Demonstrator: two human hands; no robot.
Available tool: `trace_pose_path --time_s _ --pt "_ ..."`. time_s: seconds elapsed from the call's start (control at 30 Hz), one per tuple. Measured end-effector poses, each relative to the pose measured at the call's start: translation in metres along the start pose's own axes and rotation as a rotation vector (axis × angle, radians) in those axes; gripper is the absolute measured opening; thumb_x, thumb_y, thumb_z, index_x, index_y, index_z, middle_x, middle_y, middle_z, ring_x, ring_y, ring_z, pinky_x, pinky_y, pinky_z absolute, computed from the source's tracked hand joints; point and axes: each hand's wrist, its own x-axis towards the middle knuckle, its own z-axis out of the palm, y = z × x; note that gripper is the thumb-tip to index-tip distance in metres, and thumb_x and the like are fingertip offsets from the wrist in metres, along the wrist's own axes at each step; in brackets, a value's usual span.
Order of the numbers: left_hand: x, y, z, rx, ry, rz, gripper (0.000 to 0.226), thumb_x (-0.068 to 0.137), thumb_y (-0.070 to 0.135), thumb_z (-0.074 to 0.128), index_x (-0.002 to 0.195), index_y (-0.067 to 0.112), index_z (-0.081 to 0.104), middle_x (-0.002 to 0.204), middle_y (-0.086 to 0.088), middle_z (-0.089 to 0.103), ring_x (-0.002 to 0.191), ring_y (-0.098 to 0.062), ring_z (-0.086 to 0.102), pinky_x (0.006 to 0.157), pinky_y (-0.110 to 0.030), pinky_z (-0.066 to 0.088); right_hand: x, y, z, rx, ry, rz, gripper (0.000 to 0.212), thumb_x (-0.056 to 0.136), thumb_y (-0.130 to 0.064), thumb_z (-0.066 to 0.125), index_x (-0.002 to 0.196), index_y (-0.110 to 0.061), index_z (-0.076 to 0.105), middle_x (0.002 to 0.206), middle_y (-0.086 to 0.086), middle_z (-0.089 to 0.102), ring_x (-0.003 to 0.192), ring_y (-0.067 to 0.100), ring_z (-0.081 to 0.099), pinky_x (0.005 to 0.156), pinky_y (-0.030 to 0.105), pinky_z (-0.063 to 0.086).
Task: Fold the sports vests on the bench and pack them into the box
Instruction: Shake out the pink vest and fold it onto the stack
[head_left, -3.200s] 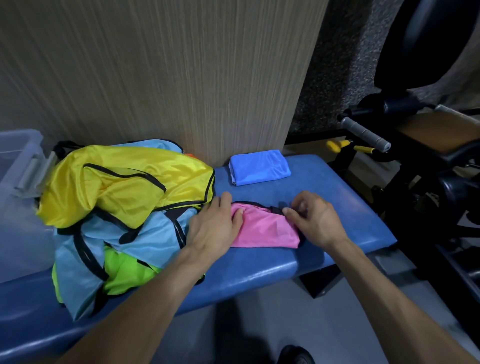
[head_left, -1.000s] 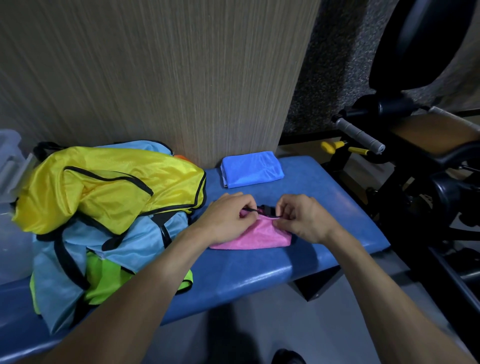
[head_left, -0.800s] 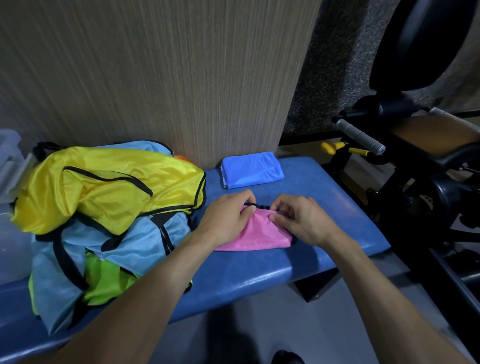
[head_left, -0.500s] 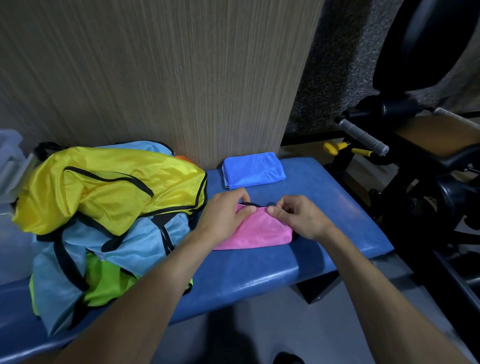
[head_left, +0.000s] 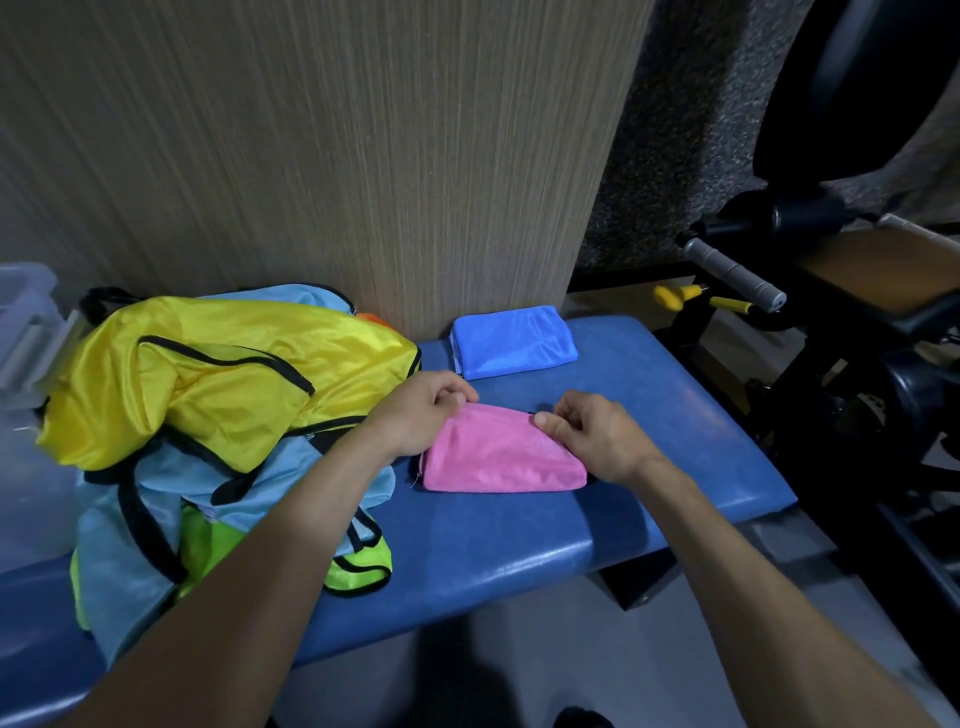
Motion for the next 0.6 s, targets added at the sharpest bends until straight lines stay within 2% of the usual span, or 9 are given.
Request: trace_pose_path --time_s 0.1,0.23,0.37,0.47,0.53,0.6 --pt "-0.007 -0.001 0.013 0.248 0.192 0.096 0.016 0.104 0.018 0.051 0.104 0.024 0.066 0.097 0.009 0.066 0.092 -0.014 0.060 0.080 -0.034 0.047 0.000 0.000 0.006 -0.092 0.054 -0.033 0.039 0.099 -0.050 0.056 0.081 -0.015 0.050 0.082 -0.004 0.052 0.076 0.021 0.053 0.069 0.039 0.045" --pt "-0.011 -0.007 0.023 0.240 0.345 0.193 0.010 0.101 0.017 0.057 0.103 0.019 0.066 0.100 0.005 0.069 0.093 -0.015 0.063 0.084 -0.037 0.050 -0.001 0.001 0.013 -0.057 0.118 -0.074 0.034 0.101 -0.043 0.053 0.077 -0.022 0.043 0.078 -0.005 0.051 0.074 0.019 0.050 0.068 0.041 0.043" --pt "-0.008 -0.010 0.025 0.228 0.364 0.182 0.011 0.100 0.017 0.059 0.100 0.018 0.070 0.097 0.005 0.070 0.091 -0.014 0.063 0.084 -0.037 0.052 0.000 0.000 0.019 0.001 0.200 -0.039 0.031 0.101 -0.039 0.054 0.081 -0.017 0.046 0.070 -0.005 0.053 0.070 0.022 0.051 0.064 0.040 0.043" --pt "-0.008 -0.010 0.026 0.292 0.330 0.179 0.017 0.102 0.018 0.055 0.098 0.020 0.071 0.096 0.005 0.066 0.090 -0.015 0.061 0.084 -0.037 0.050 0.000 -0.003 0.019 -0.003 0.235 0.003 0.025 0.098 -0.041 0.060 0.084 -0.022 0.053 0.065 -0.008 0.055 0.070 0.022 0.055 0.061 0.037 0.045" --pt "-0.010 -0.010 0.025 0.332 0.304 0.189 0.021 0.103 0.018 0.051 0.100 0.019 0.071 0.097 0.003 0.064 0.091 -0.017 0.059 0.083 -0.035 0.047 0.000 -0.008 0.013 -0.086 0.200 0.091 0.026 0.094 -0.050 0.061 0.085 -0.026 0.058 0.071 -0.010 0.059 0.077 0.023 0.059 0.063 0.034 0.044" --pt "-0.012 -0.010 0.023 0.368 0.272 0.209 0.025 0.105 0.018 0.047 0.103 0.017 0.072 0.099 0.001 0.063 0.092 -0.018 0.058 0.085 -0.035 0.046 0.001 -0.014 0.005 -0.214 0.124 0.243 0.036 0.091 -0.062 0.058 0.089 -0.026 0.061 0.086 -0.002 0.065 0.087 0.027 0.062 0.068 0.034 0.046"
